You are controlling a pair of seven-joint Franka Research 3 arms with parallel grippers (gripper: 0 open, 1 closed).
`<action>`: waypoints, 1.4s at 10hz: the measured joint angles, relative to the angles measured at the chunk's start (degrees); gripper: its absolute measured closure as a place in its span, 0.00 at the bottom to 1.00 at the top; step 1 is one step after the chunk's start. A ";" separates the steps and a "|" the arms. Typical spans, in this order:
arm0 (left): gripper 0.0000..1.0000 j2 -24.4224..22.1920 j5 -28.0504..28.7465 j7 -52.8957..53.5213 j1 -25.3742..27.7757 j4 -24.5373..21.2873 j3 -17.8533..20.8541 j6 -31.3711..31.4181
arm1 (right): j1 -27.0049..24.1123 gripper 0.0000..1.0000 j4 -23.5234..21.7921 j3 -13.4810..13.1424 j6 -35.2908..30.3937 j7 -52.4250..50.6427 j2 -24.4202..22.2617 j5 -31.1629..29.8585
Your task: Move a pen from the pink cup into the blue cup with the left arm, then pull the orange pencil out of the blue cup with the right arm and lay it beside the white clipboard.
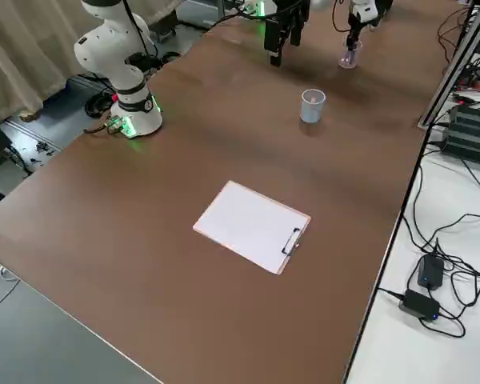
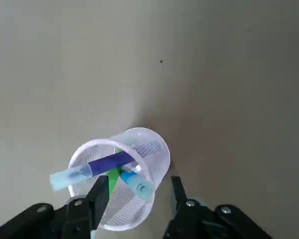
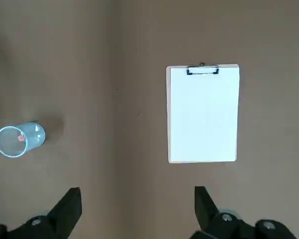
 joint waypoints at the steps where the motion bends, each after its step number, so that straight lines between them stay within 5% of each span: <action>1: 0.48 0.00 0.01 0.00 0.00 0.08 0.03 0.00 | 0.00 0.00 0.00 0.00 0.00 0.00 0.00 0.00; 6: 0.59 0.00 0.49 -0.01 0.10 0.16 0.16 -0.05 | 0.00 0.00 0.00 0.00 -0.14 0.00 0.00 0.00; 14: 0.62 0.00 0.52 -0.01 0.10 0.16 0.15 -1.79 | 0.00 0.00 0.00 0.00 -0.17 0.00 0.00 0.00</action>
